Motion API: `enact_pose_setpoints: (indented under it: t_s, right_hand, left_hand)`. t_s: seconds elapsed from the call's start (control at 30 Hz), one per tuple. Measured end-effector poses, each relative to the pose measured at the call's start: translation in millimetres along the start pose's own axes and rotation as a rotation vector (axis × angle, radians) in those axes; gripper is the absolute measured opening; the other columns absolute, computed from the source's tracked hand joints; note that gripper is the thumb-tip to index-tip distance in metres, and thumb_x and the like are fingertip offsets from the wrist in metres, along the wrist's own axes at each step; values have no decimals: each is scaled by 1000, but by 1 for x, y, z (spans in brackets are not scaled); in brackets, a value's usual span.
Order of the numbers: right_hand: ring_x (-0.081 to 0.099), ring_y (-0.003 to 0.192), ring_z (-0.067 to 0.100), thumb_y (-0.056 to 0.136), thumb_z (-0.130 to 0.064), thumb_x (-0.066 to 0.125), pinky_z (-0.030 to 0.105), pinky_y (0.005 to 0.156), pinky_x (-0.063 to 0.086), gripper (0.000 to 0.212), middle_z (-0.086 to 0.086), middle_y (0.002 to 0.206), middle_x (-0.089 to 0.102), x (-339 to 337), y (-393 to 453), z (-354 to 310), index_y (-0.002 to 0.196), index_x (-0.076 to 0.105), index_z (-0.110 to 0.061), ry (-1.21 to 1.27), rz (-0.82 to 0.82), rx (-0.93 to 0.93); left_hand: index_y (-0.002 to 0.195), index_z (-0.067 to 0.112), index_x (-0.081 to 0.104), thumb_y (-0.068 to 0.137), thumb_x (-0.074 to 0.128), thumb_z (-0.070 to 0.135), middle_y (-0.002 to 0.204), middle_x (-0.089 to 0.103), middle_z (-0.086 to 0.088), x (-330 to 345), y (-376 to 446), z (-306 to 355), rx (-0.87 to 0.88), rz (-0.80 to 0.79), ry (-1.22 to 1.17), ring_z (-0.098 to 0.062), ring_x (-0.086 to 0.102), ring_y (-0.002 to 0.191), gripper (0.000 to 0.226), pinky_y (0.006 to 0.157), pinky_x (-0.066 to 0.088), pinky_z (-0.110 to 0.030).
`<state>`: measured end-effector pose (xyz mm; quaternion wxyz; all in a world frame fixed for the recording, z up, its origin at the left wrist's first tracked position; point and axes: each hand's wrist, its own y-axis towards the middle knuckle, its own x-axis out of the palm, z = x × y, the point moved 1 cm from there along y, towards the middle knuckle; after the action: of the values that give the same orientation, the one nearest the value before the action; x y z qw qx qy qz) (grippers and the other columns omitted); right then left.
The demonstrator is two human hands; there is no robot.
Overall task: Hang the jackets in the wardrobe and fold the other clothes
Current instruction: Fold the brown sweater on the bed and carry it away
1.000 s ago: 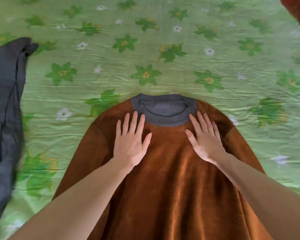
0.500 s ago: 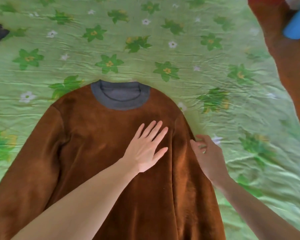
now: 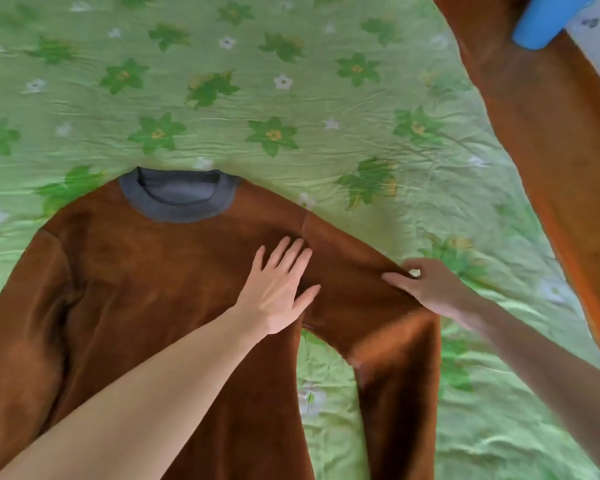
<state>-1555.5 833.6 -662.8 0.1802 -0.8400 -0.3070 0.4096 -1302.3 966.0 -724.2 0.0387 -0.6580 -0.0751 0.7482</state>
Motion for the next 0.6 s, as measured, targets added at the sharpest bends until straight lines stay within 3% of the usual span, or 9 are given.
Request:
enact_pose_setpoints:
  t_s: [0.07, 0.13, 0.27, 0.3, 0.37, 0.4, 0.5, 0.57, 0.6]
  right_hand:
    - [65, 72, 17, 91, -46, 76, 29, 64, 45, 25, 2, 79, 70, -25, 10, 0, 87, 73, -21, 6, 50, 1]
    - [69, 83, 16, 88, -51, 76, 29, 71, 48, 27, 0, 93, 74, -32, 13, 11, 92, 76, -25, 44, 7, 20]
    - [69, 84, 21, 76, -76, 74, 30, 76, 51, 67, 6, 93, 70, -17, -7, 57, 91, 69, -11, 77, -231, 175]
    - [67, 90, 16, 72, -80, 75, 30, 82, 48, 71, -1, 97, 68, -15, -15, 66, 95, 67, -13, 140, -278, 196]
    - [63, 107, 5, 78, -69, 75, 28, 96, 45, 61, -11, 115, 67, -18, -34, 72, 113, 64, -21, 358, -320, 219]
    - [66, 106, 5, 84, -60, 72, 29, 98, 46, 52, -12, 115, 69, -21, -40, 73, 118, 63, -21, 440, -308, 211]
    - [76, 85, 20, 96, -43, 65, 36, 85, 55, 34, 4, 97, 79, -37, -46, 67, 108, 72, -13, 538, -238, 123]
    - [75, 82, 21, 92, -44, 70, 32, 75, 54, 34, 8, 95, 78, -54, -45, 58, 104, 76, -13, 534, -220, 83]
    - [75, 86, 21, 90, -47, 72, 31, 77, 54, 37, 8, 99, 78, -63, -44, 54, 106, 76, -14, 483, -253, 70]
  left_hand:
    - [149, 11, 48, 103, 25, 59, 158, 46, -12, -4, 9, 11, -24, 45, 4, -31, 33, 154, 70, 121, 34, -56]
    - [142, 10, 52, 103, 28, 56, 152, 50, -15, -6, 19, 21, -53, 91, 1, -34, 38, 151, 65, 118, 37, -56]
    - [157, 16, 37, 104, 22, 58, 165, 37, -10, -5, 36, 37, -65, 84, -25, -37, 28, 155, 69, 120, 33, -57]
    - [161, 19, 30, 104, 19, 60, 169, 31, -9, -4, 39, 41, -58, 64, -30, -37, 23, 157, 71, 122, 31, -58]
    - [166, 25, 19, 102, 13, 64, 174, 18, -7, -1, 45, 45, -41, 20, -23, -37, 10, 160, 75, 125, 22, -60]
    - [167, 28, 12, 101, 9, 67, 175, 11, -6, 0, 47, 46, -33, -7, -13, -37, 3, 161, 77, 126, 18, -62]
    - [166, 35, -6, 97, 6, 75, 176, -8, -2, 4, 52, 48, -50, -94, -26, -35, -12, 161, 81, 126, 7, -67]
    - [165, 37, -9, 96, 7, 77, 175, -12, -3, 4, 55, 51, -81, -117, -39, -36, -14, 160, 82, 125, 4, -68]
    - [165, 37, -10, 96, 8, 78, 175, -13, -3, 5, 56, 53, -92, -123, -37, -36, -15, 160, 83, 125, 4, -68]
